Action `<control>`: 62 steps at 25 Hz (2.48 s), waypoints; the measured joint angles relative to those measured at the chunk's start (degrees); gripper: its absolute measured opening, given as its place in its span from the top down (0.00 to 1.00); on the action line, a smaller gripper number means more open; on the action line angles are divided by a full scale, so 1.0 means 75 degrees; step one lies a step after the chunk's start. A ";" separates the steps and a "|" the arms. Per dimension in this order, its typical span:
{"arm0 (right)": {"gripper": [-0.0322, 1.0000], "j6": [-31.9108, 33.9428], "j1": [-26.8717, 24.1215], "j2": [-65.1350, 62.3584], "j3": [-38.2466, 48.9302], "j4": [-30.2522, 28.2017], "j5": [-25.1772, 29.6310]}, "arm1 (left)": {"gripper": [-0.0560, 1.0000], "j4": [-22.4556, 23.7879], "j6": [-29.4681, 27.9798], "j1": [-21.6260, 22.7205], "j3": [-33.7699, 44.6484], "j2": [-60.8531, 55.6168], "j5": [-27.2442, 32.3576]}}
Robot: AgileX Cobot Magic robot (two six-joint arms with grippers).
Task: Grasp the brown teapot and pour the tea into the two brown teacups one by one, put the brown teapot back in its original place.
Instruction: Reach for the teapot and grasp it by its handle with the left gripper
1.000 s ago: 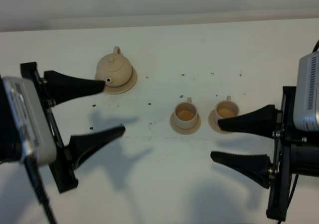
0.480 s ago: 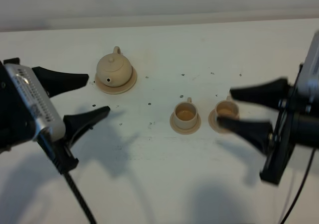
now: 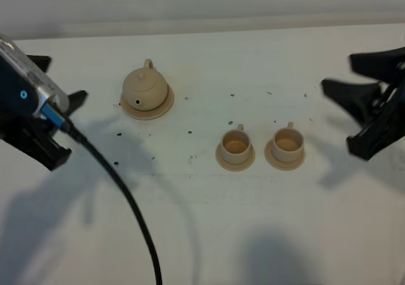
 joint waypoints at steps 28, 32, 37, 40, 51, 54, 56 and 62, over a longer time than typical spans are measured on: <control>0.52 0.5882 -0.2390 -0.0834 -0.0028 -0.4866 -0.1201 | 0.90 0.3642 -0.4884 0.3141 -0.0003 -0.0187 -0.0495; 0.52 0.6666 -0.2609 -0.1597 -0.0347 -0.5983 -0.0359 | 0.90 0.3642 -0.4884 0.3141 -0.0003 -0.0532 -0.0495; 0.52 0.8808 -0.2542 -0.2347 -0.0706 -0.8137 0.1100 | 0.90 0.3642 -0.4955 0.3141 -0.0003 -0.0827 -0.0412; 0.52 0.9701 -0.2068 -0.2874 -0.0749 -0.9493 0.2120 | 0.90 0.3642 -0.4997 0.3141 -0.0003 -0.0921 -0.0327; 0.52 1.0709 -0.1066 -0.5392 -0.0755 -1.0128 0.4094 | 0.90 0.3519 -0.5035 0.3141 -0.0039 -0.1529 -0.0276; 0.53 1.0658 -0.1034 -0.5743 -0.0648 -0.9761 0.4495 | 0.90 0.3474 -0.5035 0.3141 -0.0045 -0.1561 -0.0293; 0.54 1.0659 -0.0972 -0.5928 -0.0285 -0.9457 0.4576 | 0.90 0.3450 -0.5035 0.3141 -0.0045 -0.1561 -0.0293; 0.57 1.0888 -0.0935 -0.6843 0.1207 -0.8719 0.4650 | 0.90 0.3441 -0.5035 0.3141 -0.0045 -0.1561 -0.0264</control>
